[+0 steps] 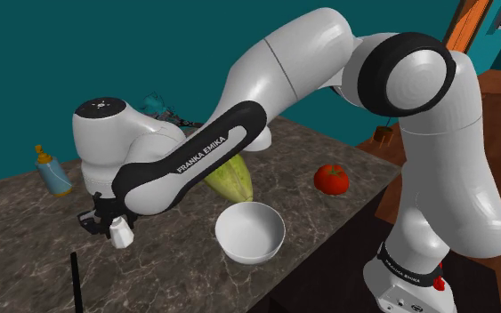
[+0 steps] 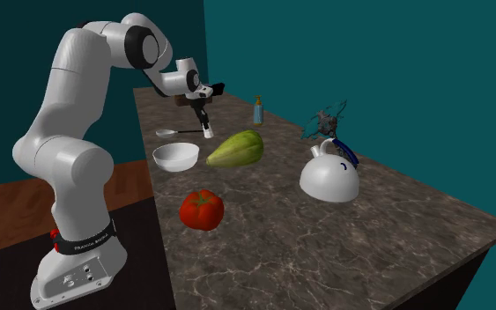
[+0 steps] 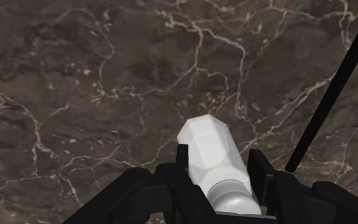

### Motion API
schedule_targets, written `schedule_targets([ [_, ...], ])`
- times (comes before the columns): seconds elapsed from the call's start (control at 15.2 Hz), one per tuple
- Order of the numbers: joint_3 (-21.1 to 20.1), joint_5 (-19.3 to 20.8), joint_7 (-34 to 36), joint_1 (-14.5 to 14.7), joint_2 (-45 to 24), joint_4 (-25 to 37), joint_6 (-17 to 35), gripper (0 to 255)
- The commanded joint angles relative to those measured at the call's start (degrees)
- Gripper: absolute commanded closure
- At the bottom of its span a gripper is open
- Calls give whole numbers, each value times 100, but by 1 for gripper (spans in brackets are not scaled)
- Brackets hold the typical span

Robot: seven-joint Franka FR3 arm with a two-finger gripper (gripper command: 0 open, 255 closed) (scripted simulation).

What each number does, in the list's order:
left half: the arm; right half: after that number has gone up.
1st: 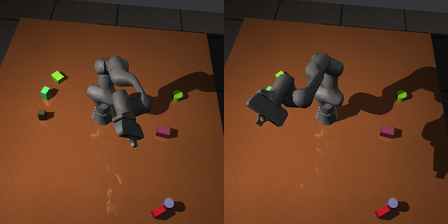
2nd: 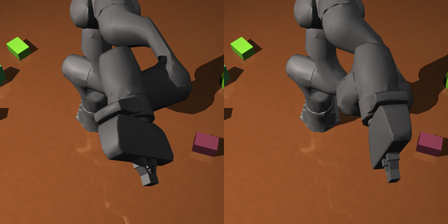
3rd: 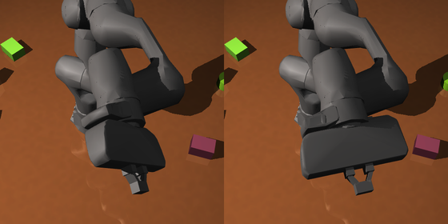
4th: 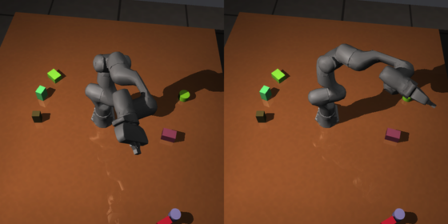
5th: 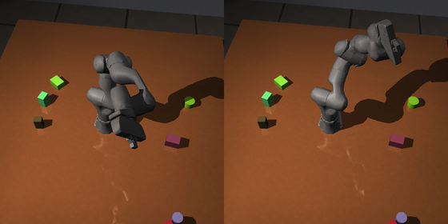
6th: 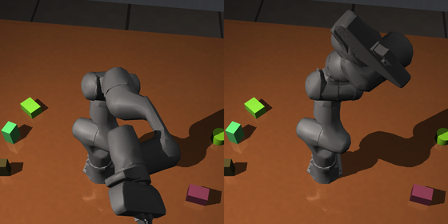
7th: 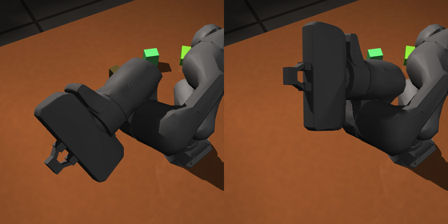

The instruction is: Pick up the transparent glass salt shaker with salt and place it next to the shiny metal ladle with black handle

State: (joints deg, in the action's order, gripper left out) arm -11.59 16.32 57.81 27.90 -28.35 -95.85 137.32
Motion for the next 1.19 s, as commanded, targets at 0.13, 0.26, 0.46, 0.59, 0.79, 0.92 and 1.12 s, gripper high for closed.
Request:
schedule_targets([
  [0.13, 0, 0, 0, 0, 0, 1, 1, 0],
  [0.26, 0, 0, 0, 0, 0, 1, 1, 0],
  [0.46, -29, -42, -24, -13, 144, -32, -109, 0],
  [0.59, -85, -129, -74, -38, 421, -73, -340, 0],
  [0.79, -103, -164, -94, -45, 525, -80, -434, 0],
  [0.92, -103, -164, -94, -45, 525, -79, -435, 0],
  [1.12, -103, -164, -94, -45, 525, -79, -435, 0],
])
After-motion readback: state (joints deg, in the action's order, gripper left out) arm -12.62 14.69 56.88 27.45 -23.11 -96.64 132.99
